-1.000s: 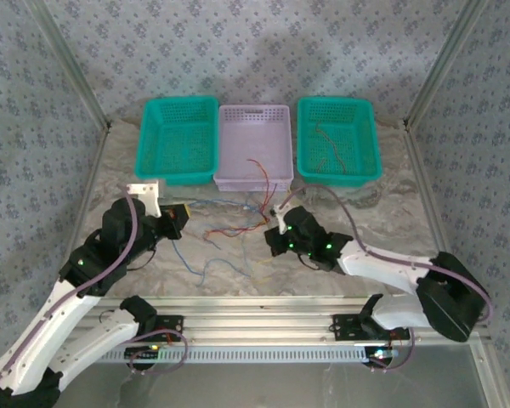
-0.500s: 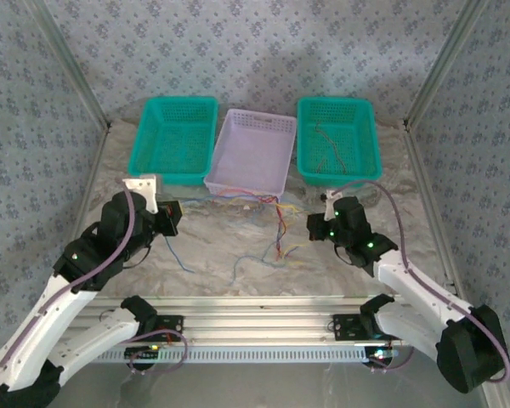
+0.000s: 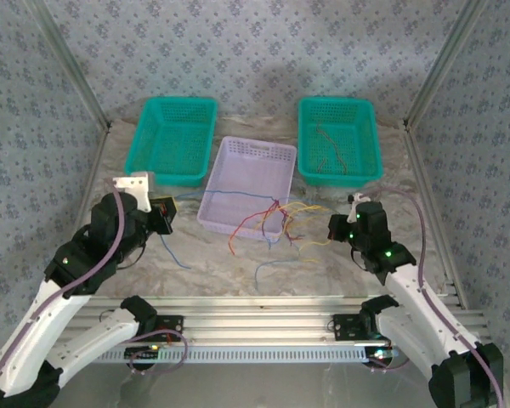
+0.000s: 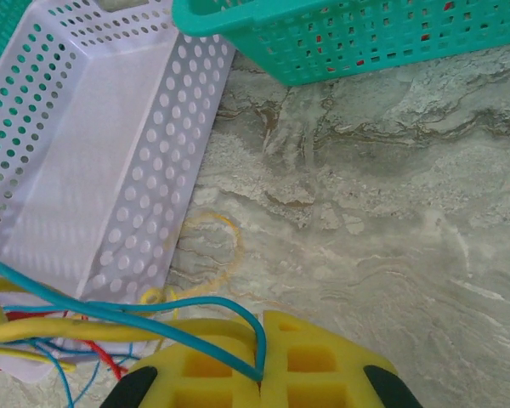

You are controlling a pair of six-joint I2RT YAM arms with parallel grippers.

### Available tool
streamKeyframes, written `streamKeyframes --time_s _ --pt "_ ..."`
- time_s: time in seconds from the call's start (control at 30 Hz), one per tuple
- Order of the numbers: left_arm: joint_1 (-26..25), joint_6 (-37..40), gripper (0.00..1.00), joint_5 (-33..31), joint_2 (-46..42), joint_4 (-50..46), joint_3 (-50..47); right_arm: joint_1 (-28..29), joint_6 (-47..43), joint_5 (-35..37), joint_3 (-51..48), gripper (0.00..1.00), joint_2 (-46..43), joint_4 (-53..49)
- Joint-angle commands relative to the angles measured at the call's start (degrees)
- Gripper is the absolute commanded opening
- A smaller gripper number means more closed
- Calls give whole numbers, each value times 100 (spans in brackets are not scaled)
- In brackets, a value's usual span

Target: Untangle the cables

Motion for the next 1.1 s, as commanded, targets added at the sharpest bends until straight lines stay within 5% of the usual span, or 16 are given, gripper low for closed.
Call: streamKeyframes --time_s 0.0,0.2,0.53,0.9,1.07 --pt "54 63 0 72 -152 540 -61 -67 77 -115 -67 0 -217 145" --pt "54 213 0 361 -466 965 -154 -61 7 -664 -260 0 -1007 487" --pt "54 545 0 -236 -712 847 140 -710 405 287 97 0 -1451 -773" --pt "52 809 0 -635 -890 899 304 -2154 945 -1253 38 0 -1443 -576" --pt "54 871 0 -826 -1046 877 355 -2476 944 -1396 93 0 -1316 -785"
